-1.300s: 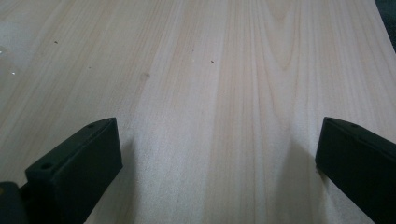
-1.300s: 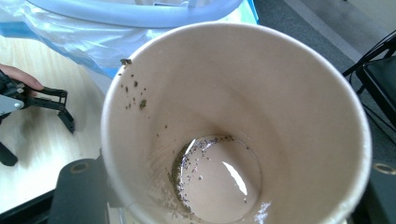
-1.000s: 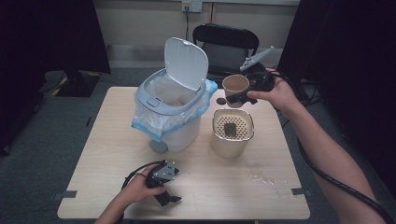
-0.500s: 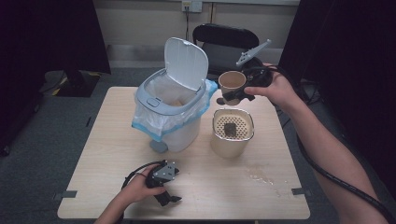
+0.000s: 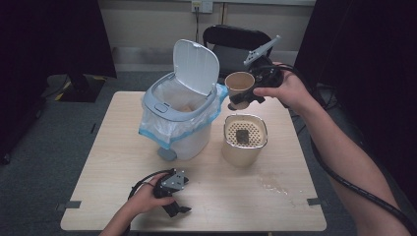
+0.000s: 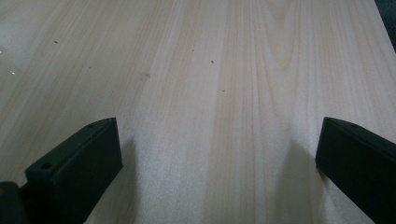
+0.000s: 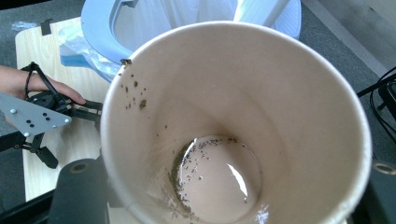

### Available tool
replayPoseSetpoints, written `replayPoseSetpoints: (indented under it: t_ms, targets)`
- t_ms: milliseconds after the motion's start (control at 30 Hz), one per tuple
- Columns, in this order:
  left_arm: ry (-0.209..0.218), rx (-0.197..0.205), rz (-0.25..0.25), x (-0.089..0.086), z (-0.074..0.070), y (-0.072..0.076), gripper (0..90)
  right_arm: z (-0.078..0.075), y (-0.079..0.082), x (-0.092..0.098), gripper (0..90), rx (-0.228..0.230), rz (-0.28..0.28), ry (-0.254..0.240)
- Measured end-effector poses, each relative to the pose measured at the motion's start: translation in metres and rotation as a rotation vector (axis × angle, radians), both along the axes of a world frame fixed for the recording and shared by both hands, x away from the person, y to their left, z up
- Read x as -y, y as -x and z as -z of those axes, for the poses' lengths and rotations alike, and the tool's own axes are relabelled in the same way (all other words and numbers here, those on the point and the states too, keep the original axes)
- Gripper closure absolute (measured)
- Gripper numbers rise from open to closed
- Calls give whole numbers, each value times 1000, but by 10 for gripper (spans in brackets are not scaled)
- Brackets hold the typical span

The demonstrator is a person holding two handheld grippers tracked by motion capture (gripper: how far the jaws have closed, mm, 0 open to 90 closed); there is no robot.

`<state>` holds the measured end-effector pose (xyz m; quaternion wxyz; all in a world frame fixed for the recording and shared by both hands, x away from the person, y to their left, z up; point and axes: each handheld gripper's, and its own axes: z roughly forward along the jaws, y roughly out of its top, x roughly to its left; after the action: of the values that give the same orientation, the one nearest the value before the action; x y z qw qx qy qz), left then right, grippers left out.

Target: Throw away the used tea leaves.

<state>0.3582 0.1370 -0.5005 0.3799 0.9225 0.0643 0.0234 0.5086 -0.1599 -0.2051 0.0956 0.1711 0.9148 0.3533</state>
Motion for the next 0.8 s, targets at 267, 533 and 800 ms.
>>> replayPoseSetpoints:
  t_ms: [267, 533, 800]
  targets:
    - [1, 0, 1, 0, 0, 0, 0, -7, 2, -7, 275, -2, -17, -6]
    - [1, -7, -2, 0, 0, 0, 0, -14, 2, -18, 275, -8, -27, -18]
    - [1, -7, -1, 0, 0, 0, 0, -18, 1, -32, 274, -4, -45, -22]
